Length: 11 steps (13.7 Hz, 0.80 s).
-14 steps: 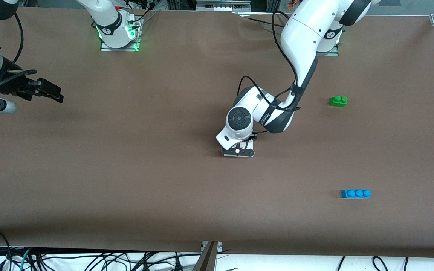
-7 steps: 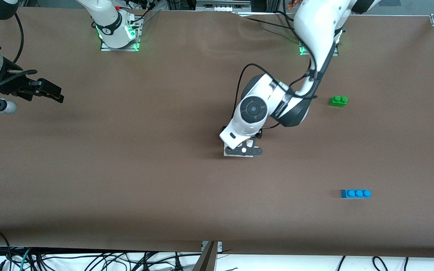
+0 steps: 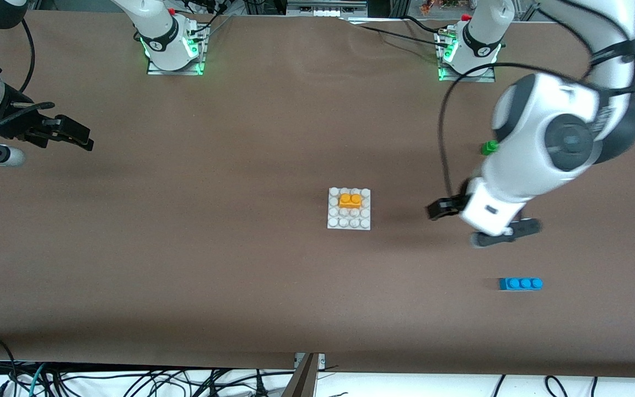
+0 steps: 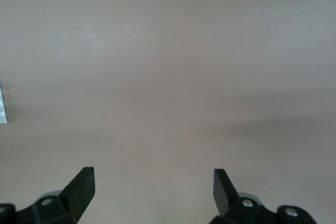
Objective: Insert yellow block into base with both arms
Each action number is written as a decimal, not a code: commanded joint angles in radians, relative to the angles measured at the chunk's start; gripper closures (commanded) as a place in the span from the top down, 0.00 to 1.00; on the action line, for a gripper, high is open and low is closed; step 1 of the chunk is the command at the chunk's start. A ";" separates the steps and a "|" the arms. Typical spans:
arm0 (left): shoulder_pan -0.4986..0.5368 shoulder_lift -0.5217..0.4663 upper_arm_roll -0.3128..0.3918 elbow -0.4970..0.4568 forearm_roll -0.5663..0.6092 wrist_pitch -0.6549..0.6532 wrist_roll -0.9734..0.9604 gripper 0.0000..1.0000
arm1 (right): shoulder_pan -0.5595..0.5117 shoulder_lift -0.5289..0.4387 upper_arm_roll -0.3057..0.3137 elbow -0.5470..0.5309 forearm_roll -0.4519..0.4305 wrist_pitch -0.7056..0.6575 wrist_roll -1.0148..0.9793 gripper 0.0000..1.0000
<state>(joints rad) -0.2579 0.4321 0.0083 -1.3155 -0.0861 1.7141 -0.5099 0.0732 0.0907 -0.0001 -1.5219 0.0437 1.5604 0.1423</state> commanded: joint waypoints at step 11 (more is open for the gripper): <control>0.330 -0.440 -0.116 -0.356 0.059 -0.065 0.441 1.00 | -0.006 0.008 0.005 0.020 0.018 -0.007 0.005 1.00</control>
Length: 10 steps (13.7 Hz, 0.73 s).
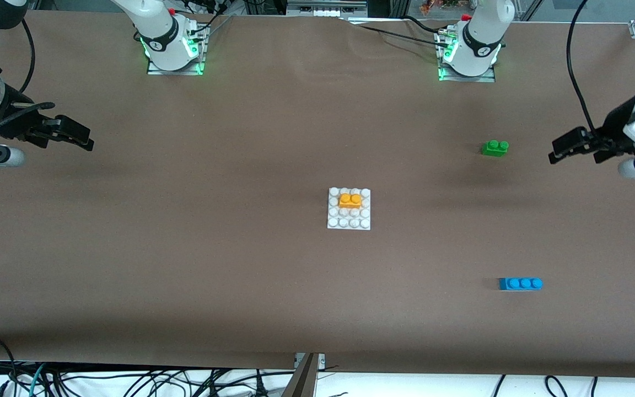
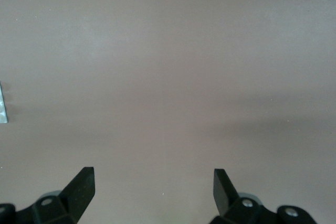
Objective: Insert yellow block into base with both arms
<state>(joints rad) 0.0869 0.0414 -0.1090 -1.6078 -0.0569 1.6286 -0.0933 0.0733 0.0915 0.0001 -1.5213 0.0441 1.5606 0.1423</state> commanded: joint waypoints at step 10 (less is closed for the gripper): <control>-0.113 -0.060 0.071 -0.086 0.058 0.005 0.029 1.00 | -0.006 0.005 0.005 0.020 0.017 -0.008 0.003 1.00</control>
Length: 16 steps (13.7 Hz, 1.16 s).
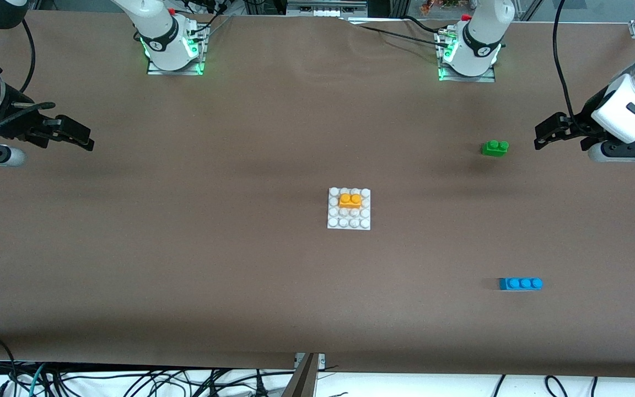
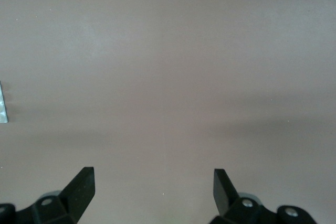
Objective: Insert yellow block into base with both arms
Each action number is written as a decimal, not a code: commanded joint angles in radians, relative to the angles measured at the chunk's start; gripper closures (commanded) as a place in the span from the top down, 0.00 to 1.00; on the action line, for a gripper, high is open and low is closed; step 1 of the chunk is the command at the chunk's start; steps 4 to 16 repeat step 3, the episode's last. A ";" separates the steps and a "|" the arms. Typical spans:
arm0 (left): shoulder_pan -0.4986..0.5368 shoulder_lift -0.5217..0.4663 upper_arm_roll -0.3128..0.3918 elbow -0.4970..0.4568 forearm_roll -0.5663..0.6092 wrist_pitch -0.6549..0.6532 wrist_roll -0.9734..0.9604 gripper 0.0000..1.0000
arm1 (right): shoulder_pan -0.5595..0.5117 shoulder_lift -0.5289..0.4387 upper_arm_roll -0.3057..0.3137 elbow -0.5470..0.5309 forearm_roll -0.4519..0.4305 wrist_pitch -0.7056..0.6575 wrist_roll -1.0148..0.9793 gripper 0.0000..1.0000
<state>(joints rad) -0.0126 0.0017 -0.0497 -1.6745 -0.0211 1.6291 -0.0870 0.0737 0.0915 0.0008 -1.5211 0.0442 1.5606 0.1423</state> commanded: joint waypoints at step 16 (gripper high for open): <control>-0.013 -0.020 0.011 -0.016 0.023 0.005 0.023 1.00 | -0.006 0.005 0.004 0.021 0.017 -0.007 0.003 1.00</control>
